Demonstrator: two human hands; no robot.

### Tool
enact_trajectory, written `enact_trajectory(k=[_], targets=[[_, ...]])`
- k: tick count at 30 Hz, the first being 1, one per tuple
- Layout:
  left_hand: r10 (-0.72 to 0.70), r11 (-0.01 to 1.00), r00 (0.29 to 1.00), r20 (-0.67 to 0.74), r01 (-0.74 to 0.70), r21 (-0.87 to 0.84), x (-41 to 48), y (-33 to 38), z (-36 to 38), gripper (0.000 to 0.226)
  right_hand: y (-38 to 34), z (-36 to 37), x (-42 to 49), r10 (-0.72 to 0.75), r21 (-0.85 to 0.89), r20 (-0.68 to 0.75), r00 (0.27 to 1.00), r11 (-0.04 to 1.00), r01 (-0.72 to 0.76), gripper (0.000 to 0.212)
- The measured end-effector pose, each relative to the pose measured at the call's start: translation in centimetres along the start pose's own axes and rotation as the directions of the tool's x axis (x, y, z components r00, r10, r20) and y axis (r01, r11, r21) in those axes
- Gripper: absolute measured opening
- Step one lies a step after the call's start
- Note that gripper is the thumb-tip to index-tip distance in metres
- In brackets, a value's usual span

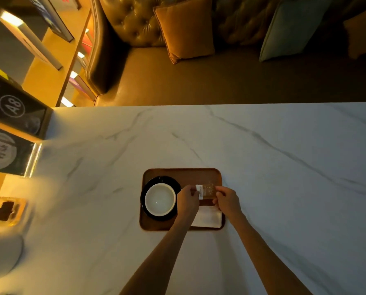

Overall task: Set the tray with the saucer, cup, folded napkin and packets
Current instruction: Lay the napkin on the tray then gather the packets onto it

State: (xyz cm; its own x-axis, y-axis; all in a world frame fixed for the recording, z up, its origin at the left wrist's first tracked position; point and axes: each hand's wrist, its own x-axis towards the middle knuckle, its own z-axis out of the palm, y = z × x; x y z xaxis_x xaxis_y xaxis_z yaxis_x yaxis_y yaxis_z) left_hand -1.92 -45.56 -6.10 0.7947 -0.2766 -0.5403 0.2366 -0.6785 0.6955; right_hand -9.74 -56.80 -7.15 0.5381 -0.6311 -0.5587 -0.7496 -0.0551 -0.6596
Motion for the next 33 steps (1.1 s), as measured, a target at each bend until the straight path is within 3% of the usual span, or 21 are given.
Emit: enact_trajectory(k=[7,33], targets=[[0.012,0.991,1.0,0.016,-0.014,0.137,1.8,-1.0,0.9,0.03,0.6,1.4,2.1,0.056,-0.069,0.171,0.984,0.997,-0.045,0.044],[-0.012,1.0,0.998,0.061,0.013,-0.009,1.8,-2.0,0.9,0.038,0.7,1.1,1.6,0.02,0.042,0.217,0.976,0.999,-0.029,0.048]])
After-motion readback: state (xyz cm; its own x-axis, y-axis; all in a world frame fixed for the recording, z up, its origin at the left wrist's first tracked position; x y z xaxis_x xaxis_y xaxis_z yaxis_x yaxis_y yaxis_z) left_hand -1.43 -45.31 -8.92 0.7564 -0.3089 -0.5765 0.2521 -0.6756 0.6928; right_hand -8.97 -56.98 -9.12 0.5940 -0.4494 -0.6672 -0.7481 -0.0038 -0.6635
